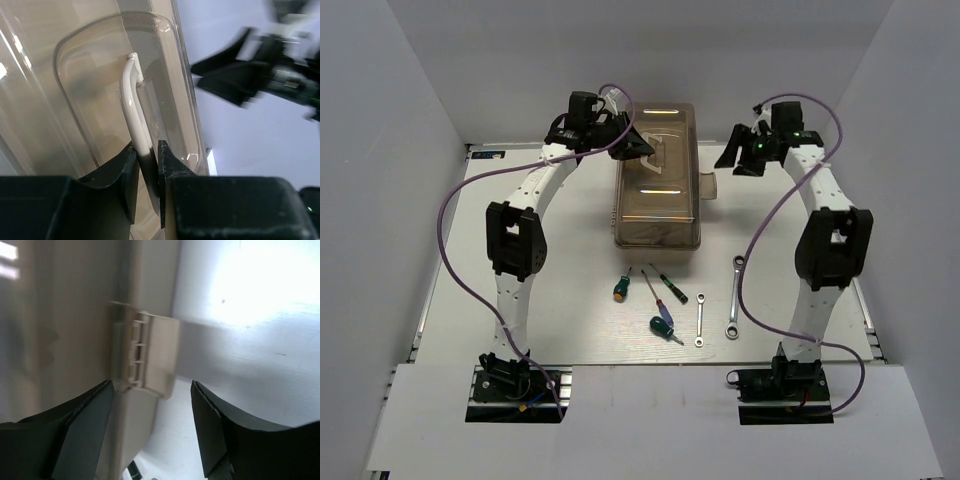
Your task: Sort the tools into containers
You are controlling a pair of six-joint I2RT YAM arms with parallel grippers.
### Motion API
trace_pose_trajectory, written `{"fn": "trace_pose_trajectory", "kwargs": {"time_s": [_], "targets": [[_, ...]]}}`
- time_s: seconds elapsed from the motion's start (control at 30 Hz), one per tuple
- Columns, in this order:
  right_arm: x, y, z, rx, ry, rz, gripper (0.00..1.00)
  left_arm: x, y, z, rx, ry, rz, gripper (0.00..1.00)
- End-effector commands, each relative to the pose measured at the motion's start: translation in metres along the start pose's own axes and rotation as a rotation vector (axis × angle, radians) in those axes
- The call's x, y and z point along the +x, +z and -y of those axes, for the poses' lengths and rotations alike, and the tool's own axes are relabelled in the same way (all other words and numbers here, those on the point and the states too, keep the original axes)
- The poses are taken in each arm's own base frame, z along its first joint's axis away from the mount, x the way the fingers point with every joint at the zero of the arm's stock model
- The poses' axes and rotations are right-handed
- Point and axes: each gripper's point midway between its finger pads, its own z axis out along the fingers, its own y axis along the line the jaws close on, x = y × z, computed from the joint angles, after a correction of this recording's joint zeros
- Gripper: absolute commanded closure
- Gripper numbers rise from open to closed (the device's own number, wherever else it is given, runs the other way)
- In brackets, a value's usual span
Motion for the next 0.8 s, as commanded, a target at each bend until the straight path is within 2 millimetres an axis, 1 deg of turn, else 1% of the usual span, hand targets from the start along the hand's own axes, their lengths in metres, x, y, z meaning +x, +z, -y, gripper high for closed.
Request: {"fn": "trace_pose_trajectory", "kwargs": {"time_s": [0.0, 0.03, 0.07, 0.1, 0.13, 0.17, 0.2, 0.23, 0.27, 0.3, 0.33, 0.37, 0.43, 0.47, 0.5, 0.53, 0.57, 0.6, 0.63, 0.67, 0.7, 0.73, 0.77], "targets": [[0.011, 0.019, 0.006, -0.059, -0.021, -0.059, 0.3, 0.001, 0.004, 0.011, 0.008, 0.076, 0.001, 1.0], [0.013, 0.023, 0.008, -0.062, -0.018, -0.065, 0.3, 0.001, 0.004, 0.011, 0.008, 0.076, 0.001, 1.0], [0.009, 0.025, 0.007, -0.08, -0.02, -0.062, 0.3, 0.001, 0.004, 0.011, 0.008, 0.076, 0.001, 1.0], [0.015, 0.035, 0.016, -0.076, -0.002, -0.084, 0.3, 0.0, 0.004, 0.01, 0.001, 0.067, 0.007, 1.0], [0.014, 0.038, 0.015, -0.083, -0.005, -0.084, 0.3, -0.002, 0.001, 0.015, 0.005, 0.065, 0.013, 1.0], [0.012, 0.04, 0.014, -0.101, -0.002, -0.084, 0.32, -0.002, 0.001, 0.016, 0.006, 0.064, 0.013, 1.0], [0.021, 0.051, 0.023, -0.1, 0.025, -0.113, 0.32, -0.004, 0.001, 0.017, 0.011, 0.059, 0.02, 1.0], [0.022, 0.054, 0.022, -0.121, 0.03, -0.12, 0.34, -0.004, 0.001, 0.018, 0.011, 0.049, 0.02, 1.0], [0.025, 0.061, 0.023, -0.136, 0.043, -0.13, 0.36, -0.007, -0.003, 0.025, 0.02, 0.06, 0.03, 1.0], [0.03, 0.067, 0.023, -0.16, 0.063, -0.151, 0.39, -0.007, -0.003, 0.025, 0.02, 0.051, 0.03, 1.0], [0.033, 0.07, 0.022, -0.171, 0.076, -0.159, 0.44, -0.01, -0.004, 0.029, 0.025, 0.058, 0.037, 1.0], [0.037, 0.075, 0.021, -0.189, 0.078, -0.167, 0.56, -0.01, -0.005, 0.028, 0.014, 0.052, 0.037, 1.0], [0.042, 0.079, 0.024, -0.204, 0.089, -0.178, 0.74, -0.014, -0.011, 0.036, 0.012, 0.061, 0.052, 1.0], [0.043, 0.079, 0.025, -0.21, 0.099, -0.182, 0.9, -0.018, -0.014, 0.039, 0.004, 0.067, 0.069, 1.0], [0.047, 0.079, 0.023, -0.23, 0.1, -0.19, 0.96, -0.017, -0.017, 0.042, 0.006, 0.069, 0.071, 1.0], [0.045, 0.076, 0.027, -0.228, 0.11, -0.186, 1.0, -0.025, -0.029, 0.046, 0.0, 0.076, 0.1, 1.0], [0.046, 0.075, 0.029, -0.231, 0.114, -0.186, 1.0, -0.026, -0.034, 0.042, -0.01, 0.066, 0.103, 1.0], [0.044, 0.074, 0.032, -0.227, 0.117, -0.18, 1.0, -0.03, -0.039, 0.047, -0.016, 0.075, 0.123, 1.0], [0.039, 0.07, 0.036, -0.223, 0.12, -0.165, 1.0, -0.037, -0.047, 0.043, -0.045, 0.079, 0.152, 1.0], [0.035, 0.069, 0.039, -0.213, 0.12, -0.151, 1.0, -0.04, -0.057, 0.052, -0.054, 0.105, 0.17, 1.0], [0.025, 0.066, 0.039, -0.202, 0.102, -0.123, 1.0, -0.046, -0.07, 0.045, -0.087, 0.086, 0.188, 1.0], [0.018, 0.064, 0.04, -0.182, 0.085, -0.102, 1.0, -0.051, -0.079, 0.043, -0.114, 0.096, 0.212, 1.0], [0.007, 0.056, 0.056, -0.151, 0.073, -0.066, 1.0, -0.056, -0.089, 0.042, -0.135, 0.106, 0.23, 1.0]]}}
